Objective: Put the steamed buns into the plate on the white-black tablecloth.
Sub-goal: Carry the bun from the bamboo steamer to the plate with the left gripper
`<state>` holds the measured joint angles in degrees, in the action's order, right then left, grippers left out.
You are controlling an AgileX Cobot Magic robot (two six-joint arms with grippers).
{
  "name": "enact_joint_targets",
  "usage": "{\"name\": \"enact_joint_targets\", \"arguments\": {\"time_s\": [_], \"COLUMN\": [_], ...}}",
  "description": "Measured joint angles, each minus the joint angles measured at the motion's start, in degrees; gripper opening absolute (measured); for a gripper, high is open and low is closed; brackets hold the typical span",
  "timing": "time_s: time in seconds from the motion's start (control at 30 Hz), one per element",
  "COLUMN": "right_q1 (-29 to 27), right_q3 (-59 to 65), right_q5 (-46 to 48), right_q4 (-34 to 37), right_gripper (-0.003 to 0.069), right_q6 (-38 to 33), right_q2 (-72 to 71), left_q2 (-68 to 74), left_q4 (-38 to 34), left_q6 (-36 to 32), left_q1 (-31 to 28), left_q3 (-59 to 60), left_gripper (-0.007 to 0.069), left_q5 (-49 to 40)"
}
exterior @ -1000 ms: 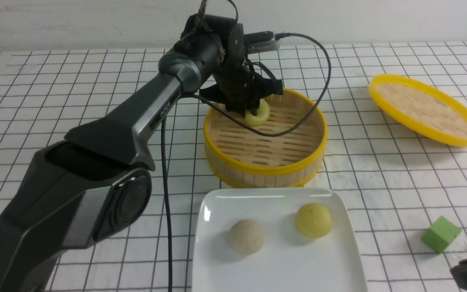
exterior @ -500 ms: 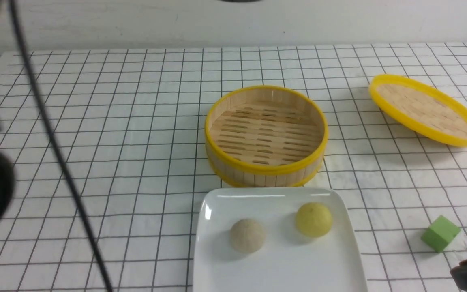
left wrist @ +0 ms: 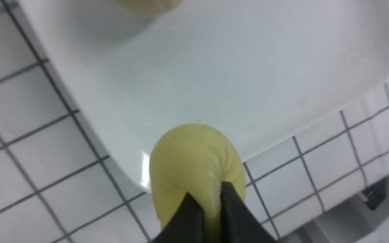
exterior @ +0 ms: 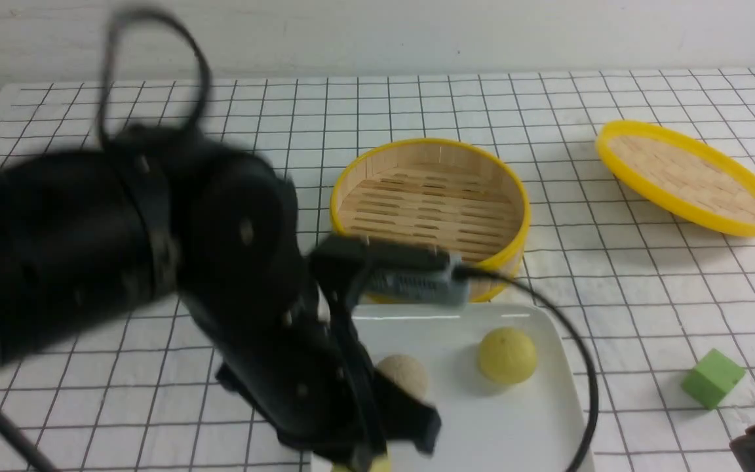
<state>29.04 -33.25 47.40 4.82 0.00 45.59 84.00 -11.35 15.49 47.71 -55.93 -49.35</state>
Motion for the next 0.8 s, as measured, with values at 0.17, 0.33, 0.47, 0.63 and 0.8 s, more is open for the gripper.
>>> {"name": "enact_joint_targets", "arguments": {"time_s": [0.17,0.33,0.47,0.63,0.8], "right_q1": [0.0,0.0,0.0,0.0,0.0], "right_q3": [0.0,-1.0,-3.8,-5.5,-5.6], "right_q5": [0.0,2.5,8.3,18.0,23.7], "right_q4": [0.1,0.4,0.0,-1.7,-6.9], "right_gripper": [0.0143,0.0132,0.0073,0.0001,-0.0007], "right_q6": [0.0,0.0,0.0,2.6,8.4], "right_q2": [0.0,-1.5,-7.1,-19.2,-33.6], "left_q2": [1.4,4.6,7.4,7.5,5.0], "left_q4": [-0.2,0.5,0.9,0.8,1.3], "left_q6": [0.5,0.7,0.7,0.8,0.8], "left_q1": [2.6,2.6,2.6,2.6,2.6], "left_q3": [6.2,6.4,6.4,6.4,6.2], "left_gripper": [0.0041,0.0118,0.0233,0.038,0.0449], "left_q5": [12.6,20.1,21.9,22.1,21.9]}}
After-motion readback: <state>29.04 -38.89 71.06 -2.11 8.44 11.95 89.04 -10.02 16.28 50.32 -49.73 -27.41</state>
